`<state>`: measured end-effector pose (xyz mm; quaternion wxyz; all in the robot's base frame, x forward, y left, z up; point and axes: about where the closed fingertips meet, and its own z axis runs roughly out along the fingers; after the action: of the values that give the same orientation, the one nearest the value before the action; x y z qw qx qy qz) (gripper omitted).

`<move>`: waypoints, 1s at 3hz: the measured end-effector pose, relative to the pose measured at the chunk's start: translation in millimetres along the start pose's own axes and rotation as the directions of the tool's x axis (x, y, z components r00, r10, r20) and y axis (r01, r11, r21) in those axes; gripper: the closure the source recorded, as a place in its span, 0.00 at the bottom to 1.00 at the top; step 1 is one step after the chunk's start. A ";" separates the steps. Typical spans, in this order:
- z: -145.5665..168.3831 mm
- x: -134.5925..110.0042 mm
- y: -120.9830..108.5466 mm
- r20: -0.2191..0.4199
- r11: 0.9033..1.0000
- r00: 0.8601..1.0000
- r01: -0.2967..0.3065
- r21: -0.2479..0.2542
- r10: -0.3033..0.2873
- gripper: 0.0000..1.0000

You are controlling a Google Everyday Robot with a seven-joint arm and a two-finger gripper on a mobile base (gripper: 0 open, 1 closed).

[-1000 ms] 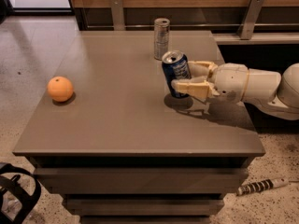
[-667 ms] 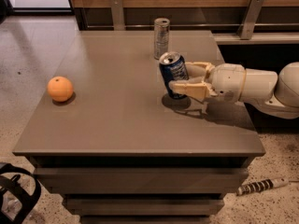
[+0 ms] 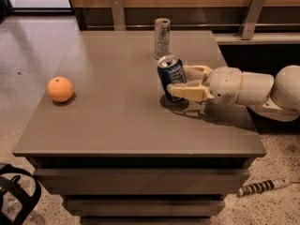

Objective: Place pepsi can upright

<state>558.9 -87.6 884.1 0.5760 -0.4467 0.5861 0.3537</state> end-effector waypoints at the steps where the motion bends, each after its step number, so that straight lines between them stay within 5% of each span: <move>1: 6.0 8.4 4.1 0.005 1.000 1.000 -0.017 -0.005 0.017 1.00; 3: 14.7 22.0 7.3 -0.011 0.999 0.999 -0.043 -0.006 0.043 1.00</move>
Offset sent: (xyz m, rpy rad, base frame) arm 0.0019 0.0134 -0.0294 0.0313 0.0475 0.0089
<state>558.7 -73.9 860.3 0.5636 -0.4375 0.5979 0.3653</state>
